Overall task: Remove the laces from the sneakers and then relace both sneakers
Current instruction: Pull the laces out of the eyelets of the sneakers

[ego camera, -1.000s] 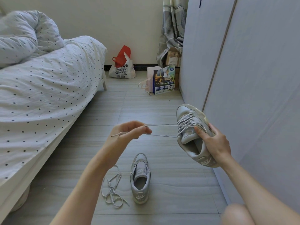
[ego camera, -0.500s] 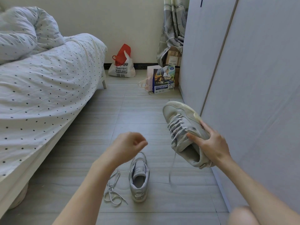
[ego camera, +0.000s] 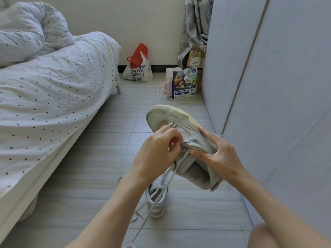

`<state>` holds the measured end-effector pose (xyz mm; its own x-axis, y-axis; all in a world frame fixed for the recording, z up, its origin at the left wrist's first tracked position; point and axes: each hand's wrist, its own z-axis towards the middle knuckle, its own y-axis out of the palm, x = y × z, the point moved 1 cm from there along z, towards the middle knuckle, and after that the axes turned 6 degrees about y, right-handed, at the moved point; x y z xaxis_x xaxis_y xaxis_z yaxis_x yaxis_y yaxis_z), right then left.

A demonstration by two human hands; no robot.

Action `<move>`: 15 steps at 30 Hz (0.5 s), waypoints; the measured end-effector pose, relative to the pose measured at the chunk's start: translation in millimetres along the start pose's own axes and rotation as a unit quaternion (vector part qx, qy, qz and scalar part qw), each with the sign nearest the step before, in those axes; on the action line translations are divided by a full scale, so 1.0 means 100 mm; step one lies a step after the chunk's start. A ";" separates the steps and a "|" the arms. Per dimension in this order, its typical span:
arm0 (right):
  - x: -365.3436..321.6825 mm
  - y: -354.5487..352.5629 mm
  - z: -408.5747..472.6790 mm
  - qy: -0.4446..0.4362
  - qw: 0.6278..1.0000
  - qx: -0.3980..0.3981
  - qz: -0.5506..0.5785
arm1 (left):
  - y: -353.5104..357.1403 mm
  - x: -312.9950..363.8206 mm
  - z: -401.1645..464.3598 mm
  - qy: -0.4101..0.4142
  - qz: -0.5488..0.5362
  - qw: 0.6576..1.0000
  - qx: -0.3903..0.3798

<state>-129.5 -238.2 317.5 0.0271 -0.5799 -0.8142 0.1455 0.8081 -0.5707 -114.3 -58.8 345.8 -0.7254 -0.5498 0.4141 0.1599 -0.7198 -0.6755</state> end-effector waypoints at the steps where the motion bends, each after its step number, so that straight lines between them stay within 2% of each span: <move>1: 0.00 0.00 0.01 0.000 1.000 -0.004 0.004 | 0.01 0.00 0.00 -0.015 0.011 1.000 0.007; 5: 0.02 -0.04 0.05 0.005 0.999 -0.008 0.042 | -0.02 -0.12 0.01 -0.153 0.042 0.986 0.059; 7: 0.03 -0.05 0.05 0.003 0.999 0.001 0.035 | -0.04 -0.19 0.01 -0.201 0.026 0.979 0.027; 11: 0.05 -0.06 0.04 -0.011 0.999 0.003 -0.039 | -0.01 -0.14 -0.01 -0.153 -0.078 0.982 -0.077; 15: 0.07 -0.05 0.02 -0.042 0.994 0.000 -0.100 | 0.01 -0.06 -0.04 -0.146 -0.174 0.970 -0.087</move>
<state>-128.3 -247.0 314.7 0.0796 -0.7360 -0.6723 0.1571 0.6753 -0.7206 -112.1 -54.9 340.0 -0.4906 -0.4014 0.7735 -0.1951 -0.8145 -0.5464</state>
